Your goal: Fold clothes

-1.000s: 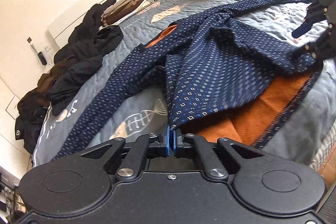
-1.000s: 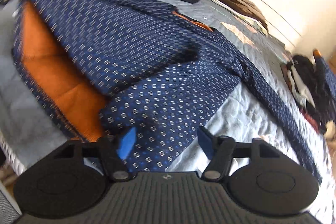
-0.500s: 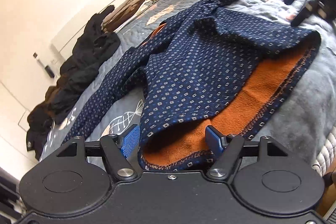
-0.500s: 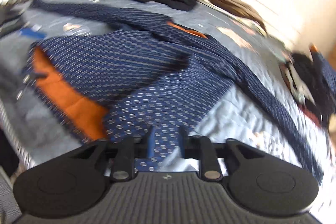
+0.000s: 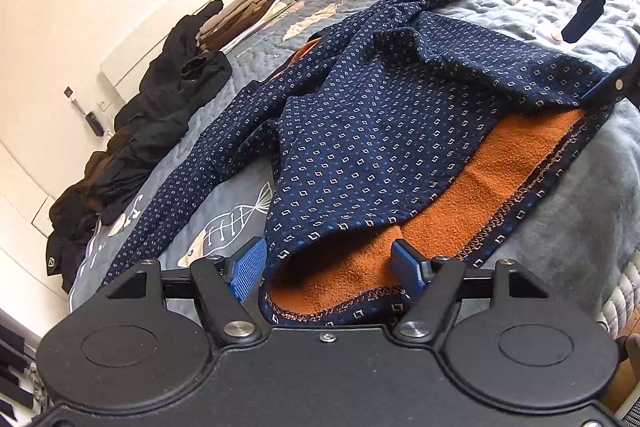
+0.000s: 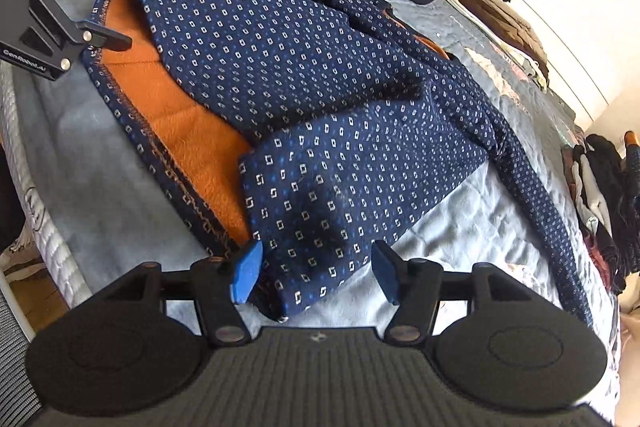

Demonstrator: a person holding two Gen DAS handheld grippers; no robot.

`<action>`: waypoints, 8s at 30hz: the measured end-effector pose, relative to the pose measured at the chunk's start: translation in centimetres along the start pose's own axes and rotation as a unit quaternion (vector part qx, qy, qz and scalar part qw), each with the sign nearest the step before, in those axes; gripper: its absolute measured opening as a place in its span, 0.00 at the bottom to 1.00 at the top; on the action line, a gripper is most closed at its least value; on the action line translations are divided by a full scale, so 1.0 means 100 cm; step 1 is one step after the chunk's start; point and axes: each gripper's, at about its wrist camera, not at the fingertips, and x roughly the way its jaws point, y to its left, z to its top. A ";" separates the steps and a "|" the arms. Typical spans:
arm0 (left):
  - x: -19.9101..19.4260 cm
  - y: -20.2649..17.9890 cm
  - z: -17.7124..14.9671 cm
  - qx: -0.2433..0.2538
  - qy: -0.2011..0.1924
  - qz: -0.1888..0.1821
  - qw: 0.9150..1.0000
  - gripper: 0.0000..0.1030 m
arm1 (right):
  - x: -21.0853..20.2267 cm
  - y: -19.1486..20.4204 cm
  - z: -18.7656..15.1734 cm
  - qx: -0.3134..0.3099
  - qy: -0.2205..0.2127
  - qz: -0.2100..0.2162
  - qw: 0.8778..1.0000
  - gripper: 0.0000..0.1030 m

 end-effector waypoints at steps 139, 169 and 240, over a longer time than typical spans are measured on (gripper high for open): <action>-0.011 0.069 -0.026 -0.269 0.098 -0.082 0.955 0.43 | -0.001 -0.078 -0.049 0.142 0.038 0.099 0.984 0.54; -0.004 0.093 -0.028 -0.164 0.112 -0.032 0.980 0.05 | 0.056 0.032 0.081 0.183 -0.034 0.230 0.955 0.58; 0.094 0.212 0.099 -0.095 -0.046 -0.127 0.986 0.73 | 0.018 -0.097 0.091 0.318 -0.108 0.155 0.929 0.76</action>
